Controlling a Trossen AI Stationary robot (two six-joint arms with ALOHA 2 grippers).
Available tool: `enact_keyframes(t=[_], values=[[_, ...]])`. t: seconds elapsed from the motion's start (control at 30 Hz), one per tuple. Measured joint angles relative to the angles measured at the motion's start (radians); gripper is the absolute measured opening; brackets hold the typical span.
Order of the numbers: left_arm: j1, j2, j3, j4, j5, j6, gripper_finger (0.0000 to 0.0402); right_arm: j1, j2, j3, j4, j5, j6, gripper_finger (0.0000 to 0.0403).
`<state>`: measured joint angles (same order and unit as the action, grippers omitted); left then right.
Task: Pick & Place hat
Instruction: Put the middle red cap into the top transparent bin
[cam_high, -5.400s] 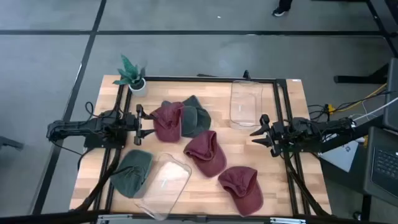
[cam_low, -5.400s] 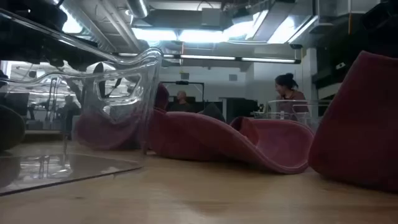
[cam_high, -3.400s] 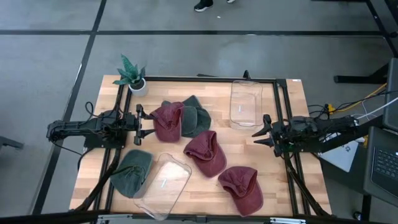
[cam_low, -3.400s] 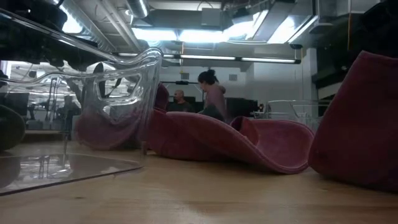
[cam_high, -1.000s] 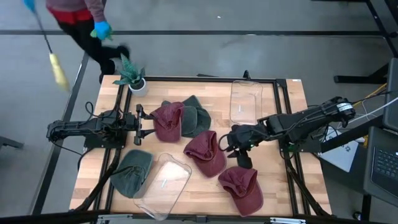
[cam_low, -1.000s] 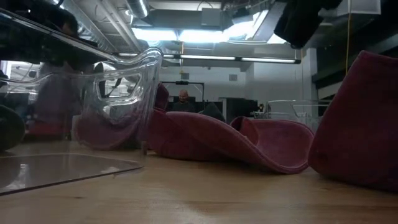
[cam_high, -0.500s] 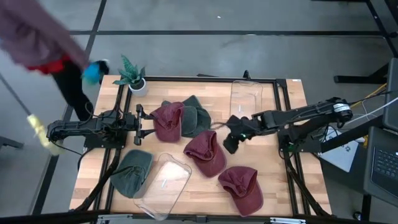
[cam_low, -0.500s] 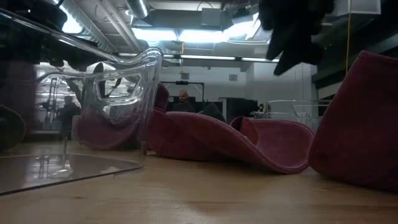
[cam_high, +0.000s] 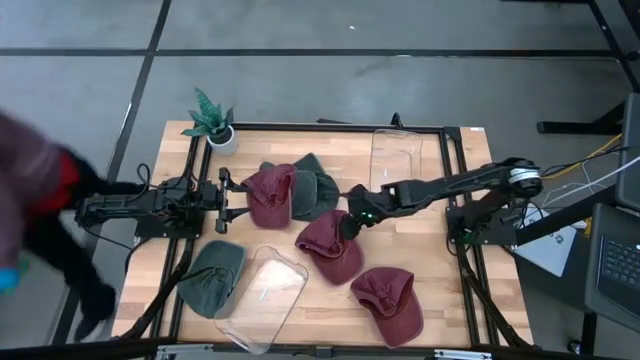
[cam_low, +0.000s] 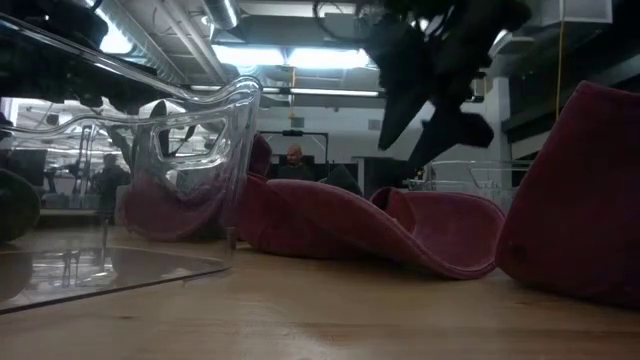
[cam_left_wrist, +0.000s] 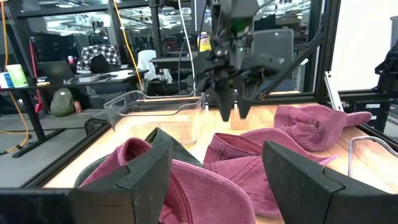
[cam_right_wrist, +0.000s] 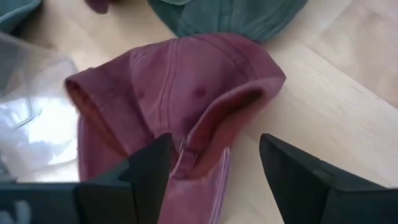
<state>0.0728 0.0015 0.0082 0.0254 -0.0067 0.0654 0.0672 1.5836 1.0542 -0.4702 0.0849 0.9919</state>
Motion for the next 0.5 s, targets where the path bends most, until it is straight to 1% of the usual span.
enact_keyframes(t=[0.07,0.37,0.5], values=[[0.0,0.0,0.0,0.0,0.0,0.0,0.0245,-0.009,0.026,0.0,0.019,-0.001,0.032,0.0241],[0.0,0.0,0.0,0.0,0.0,0.0,0.0245,-0.018,0.097,0.0,0.053,-0.001,0.06,0.0241],[0.0,0.0,0.0,0.0,0.0,0.0,0.0245,-0.018,0.131,0.0,0.11,-0.001,0.067,0.0241]])
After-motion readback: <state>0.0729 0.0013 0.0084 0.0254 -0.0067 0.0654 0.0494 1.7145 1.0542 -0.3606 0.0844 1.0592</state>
